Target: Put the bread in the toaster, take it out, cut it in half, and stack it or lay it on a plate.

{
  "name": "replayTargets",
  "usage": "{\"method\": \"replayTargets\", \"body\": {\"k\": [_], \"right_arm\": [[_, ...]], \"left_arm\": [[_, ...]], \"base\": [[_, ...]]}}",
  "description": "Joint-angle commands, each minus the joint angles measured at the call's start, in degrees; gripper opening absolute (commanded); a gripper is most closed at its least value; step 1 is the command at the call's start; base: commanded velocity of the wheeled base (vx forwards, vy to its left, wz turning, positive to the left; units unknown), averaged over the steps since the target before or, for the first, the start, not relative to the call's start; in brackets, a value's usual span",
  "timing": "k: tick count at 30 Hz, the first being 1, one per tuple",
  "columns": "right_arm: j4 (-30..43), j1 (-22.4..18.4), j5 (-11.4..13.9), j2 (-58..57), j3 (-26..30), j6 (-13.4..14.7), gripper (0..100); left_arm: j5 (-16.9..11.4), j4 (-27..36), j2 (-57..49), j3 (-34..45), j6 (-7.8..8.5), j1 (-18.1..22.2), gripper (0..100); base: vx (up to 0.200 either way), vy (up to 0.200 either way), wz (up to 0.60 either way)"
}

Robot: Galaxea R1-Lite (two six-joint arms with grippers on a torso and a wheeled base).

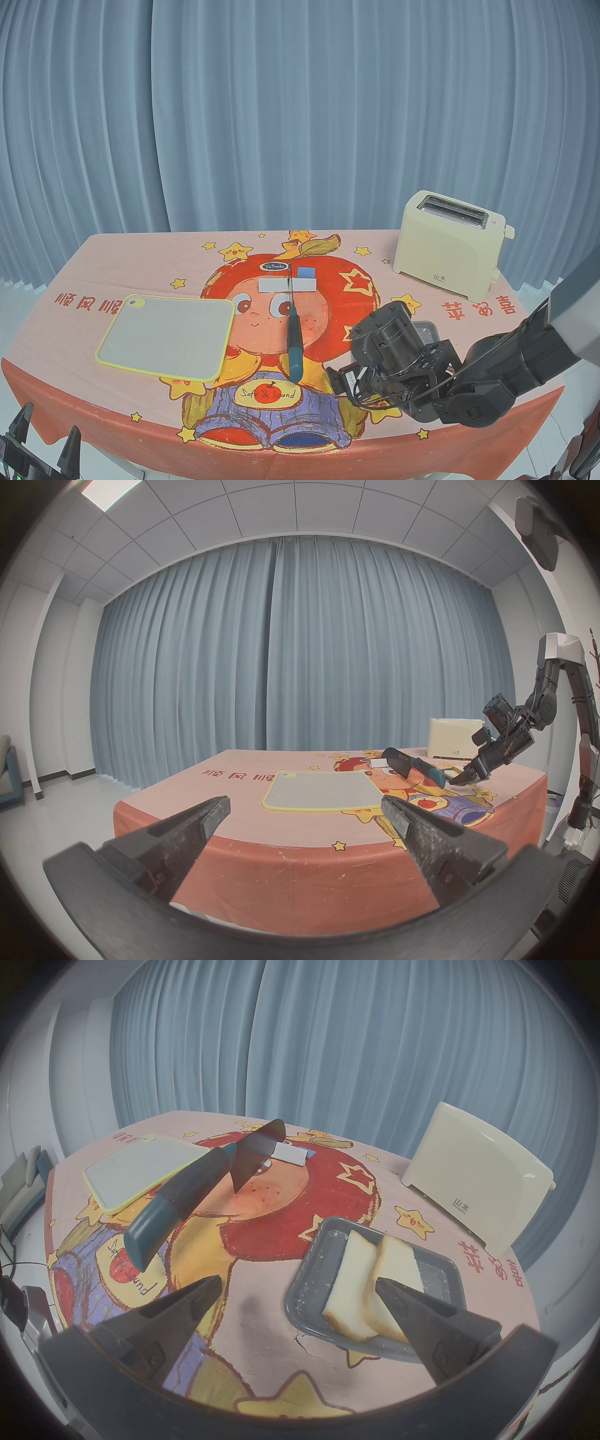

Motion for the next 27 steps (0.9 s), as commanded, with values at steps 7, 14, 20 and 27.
{"method": "replayTargets", "body": {"k": [7,14,20,27], "right_arm": [[-0.01,-0.33,-0.01,-2.74,0.04,-0.01,100],[-0.01,-1.04,-0.10,-4.23,0.04,-0.10,100],[-0.01,-3.59,-0.10,-6.08,-0.22,-0.19,100],[-0.01,-5.43,-0.10,-8.19,-0.49,-0.72,100]], "left_arm": [[-0.07,-0.02,-0.03,1.01,-0.02,-0.01,100],[0.02,-0.02,-0.03,1.01,-0.02,-0.01,100],[-0.07,-0.02,-0.03,1.01,-0.02,0.08,100],[-0.07,-0.02,-0.03,1.01,-0.02,-0.01,100]], "base": [[0.000,0.000,0.00],[0.000,0.000,0.00],[0.000,0.000,0.00],[0.000,0.000,0.00]]}}
